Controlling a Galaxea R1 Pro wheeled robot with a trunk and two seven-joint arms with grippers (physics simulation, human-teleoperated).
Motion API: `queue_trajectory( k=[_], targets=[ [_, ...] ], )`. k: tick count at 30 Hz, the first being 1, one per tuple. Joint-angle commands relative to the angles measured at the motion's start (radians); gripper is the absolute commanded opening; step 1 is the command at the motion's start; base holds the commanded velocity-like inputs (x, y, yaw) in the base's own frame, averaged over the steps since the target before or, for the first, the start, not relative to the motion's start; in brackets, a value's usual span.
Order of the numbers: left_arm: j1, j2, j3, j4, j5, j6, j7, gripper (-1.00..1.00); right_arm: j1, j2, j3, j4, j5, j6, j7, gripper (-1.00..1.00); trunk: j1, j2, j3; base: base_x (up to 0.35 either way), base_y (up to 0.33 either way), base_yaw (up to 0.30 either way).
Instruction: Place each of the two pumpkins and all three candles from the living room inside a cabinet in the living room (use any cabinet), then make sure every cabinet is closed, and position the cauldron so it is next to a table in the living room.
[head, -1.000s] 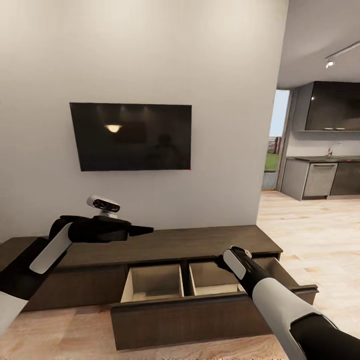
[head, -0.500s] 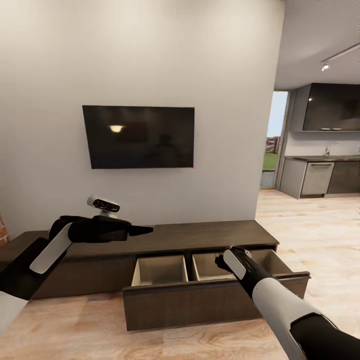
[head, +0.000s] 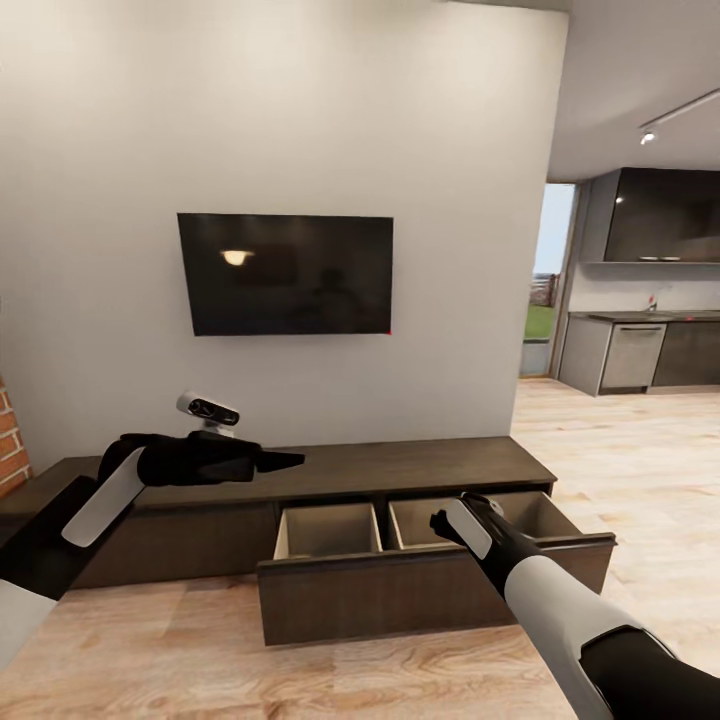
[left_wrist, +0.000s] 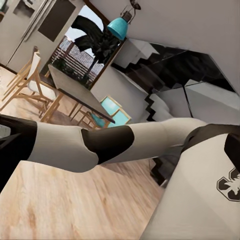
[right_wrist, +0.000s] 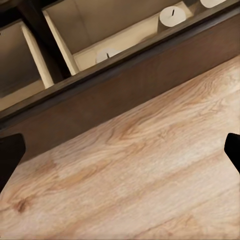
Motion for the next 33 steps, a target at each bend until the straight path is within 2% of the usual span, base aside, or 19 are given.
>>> queue_trajectory(
  k=[1,15,17,21,32,33],
  targets=[
    [-0.001,0.001,-0.002,0.001,0.004,0.006,-0.002,1.0,-0.001,-0.001,0.007,-0.001,-0.008,0.003,-0.008,1.0,0.0,-0.001,-0.001,-0.007,0.051,0.0],
    [-0.001,0.003,-0.002,0.024,0.002,0.006,0.005,1.0,-0.001,0.0,0.008,-0.001,-0.009,0.008,-0.008,1.0,0.0,-0.001,-0.001,-0.001,0.011,0.0],
    [-0.001,0.005,-0.002,0.048,-0.025,0.006,0.025,1.0,-0.001,0.0,0.007,0.004,-0.011,0.008,-0.008,1.0,0.0,-0.001,-0.001,-0.006,0.0,0.0],
    [-0.002,0.006,-0.002,0.074,-0.051,0.006,0.046,1.0,0.001,-0.002,0.006,0.003,-0.01,0.008,-0.004,1.0,0.0,-0.001,-0.001,-0.121,0.0,0.0],
    [-0.001,0.012,-0.003,0.185,-0.074,0.006,0.062,1.0,0.007,0.0,0.01,-0.001,-0.009,0.005,0.012,1.0,0.0,-0.001,-0.001,-0.151,0.01,0.0],
    [-0.001,0.022,-0.003,0.224,-0.076,0.006,0.064,1.0,0.008,0.0,0.012,-0.001,-0.009,0.006,0.013,1.0,0.0,-0.001,-0.001,-0.06,0.007,0.0]
  ],
)
